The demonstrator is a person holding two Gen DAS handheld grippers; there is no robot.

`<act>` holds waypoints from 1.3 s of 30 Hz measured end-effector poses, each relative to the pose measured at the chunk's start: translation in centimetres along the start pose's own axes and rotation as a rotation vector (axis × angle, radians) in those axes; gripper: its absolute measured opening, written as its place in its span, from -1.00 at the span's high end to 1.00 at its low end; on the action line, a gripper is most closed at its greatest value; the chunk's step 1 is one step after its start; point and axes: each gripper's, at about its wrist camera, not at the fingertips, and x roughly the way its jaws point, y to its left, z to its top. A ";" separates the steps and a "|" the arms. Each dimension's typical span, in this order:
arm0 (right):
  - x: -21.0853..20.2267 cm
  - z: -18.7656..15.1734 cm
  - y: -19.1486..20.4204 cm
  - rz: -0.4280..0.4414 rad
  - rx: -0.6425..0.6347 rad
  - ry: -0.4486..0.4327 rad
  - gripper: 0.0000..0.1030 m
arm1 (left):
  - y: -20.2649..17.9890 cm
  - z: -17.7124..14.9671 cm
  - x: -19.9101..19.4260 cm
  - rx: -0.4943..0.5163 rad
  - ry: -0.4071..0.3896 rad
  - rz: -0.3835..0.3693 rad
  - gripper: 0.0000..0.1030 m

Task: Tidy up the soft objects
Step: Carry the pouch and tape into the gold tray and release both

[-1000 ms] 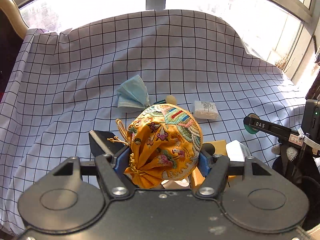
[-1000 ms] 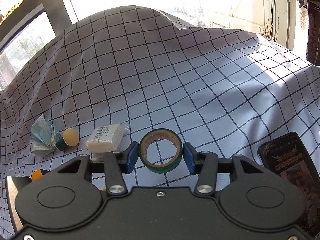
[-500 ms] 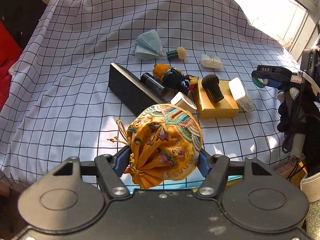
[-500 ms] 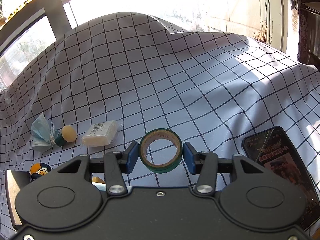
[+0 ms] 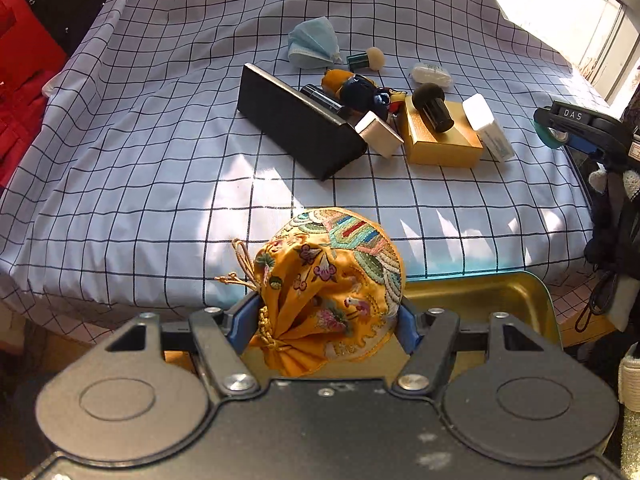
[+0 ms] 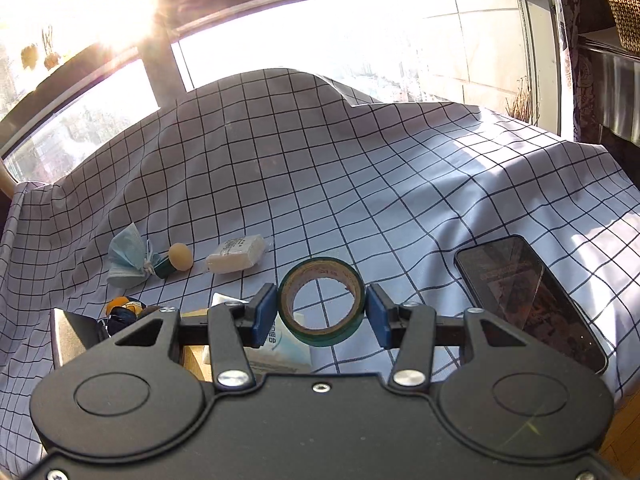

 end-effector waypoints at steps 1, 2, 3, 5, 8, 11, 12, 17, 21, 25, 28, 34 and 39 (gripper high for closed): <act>-0.7 -0.8 -0.1 0.008 0.001 0.005 0.06 | 0.0 -0.3 0.1 -0.005 0.007 -0.006 -0.27; -1.3 -1.6 -0.1 0.008 -0.003 0.014 0.06 | 0.1 -0.6 0.2 -0.008 0.012 -0.009 -0.27; -1.9 -2.3 -0.1 0.005 -0.008 0.019 0.06 | 0.1 -1.0 0.2 -0.011 0.017 -0.012 -0.27; -3.3 -3.7 -0.3 0.005 -0.007 0.024 0.06 | 0.1 -1.5 0.3 -0.009 0.019 -0.013 -0.27; -5.5 -5.7 -0.9 0.013 0.026 0.046 0.06 | 0.2 -2.2 0.4 -0.002 0.019 -0.006 -0.27; -7.6 -7.5 -1.2 0.014 0.051 0.089 0.06 | 0.3 -2.7 0.7 0.001 0.026 -0.006 -0.27; -8.3 -8.0 -1.1 0.013 0.046 0.099 0.06 | 0.3 -2.9 0.9 -0.001 0.032 -0.011 -0.27; -11.6 -9.4 0.6 0.036 -0.010 0.170 0.06 | 0.1 -3.8 1.4 0.004 0.050 -0.024 -0.27; -13.1 -9.7 2.4 0.080 -0.047 0.249 0.06 | 0.1 -4.7 1.9 -0.012 0.072 -0.032 -0.27; -13.5 -10.3 3.5 0.101 -0.058 0.339 0.06 | 0.4 -5.5 2.3 -0.027 0.089 -0.031 -0.27; -14.0 -10.9 4.0 0.113 -0.065 0.374 0.06 | 0.5 -6.1 2.5 -0.033 0.098 -0.027 -0.27; -14.7 -11.5 4.5 0.108 -0.085 0.410 0.06 | 0.4 -7.2 2.7 -0.034 0.111 -0.036 -0.27; -14.8 -12.1 4.5 0.096 -0.086 0.425 0.06 | 0.4 -8.2 2.8 -0.034 0.106 -0.035 -0.27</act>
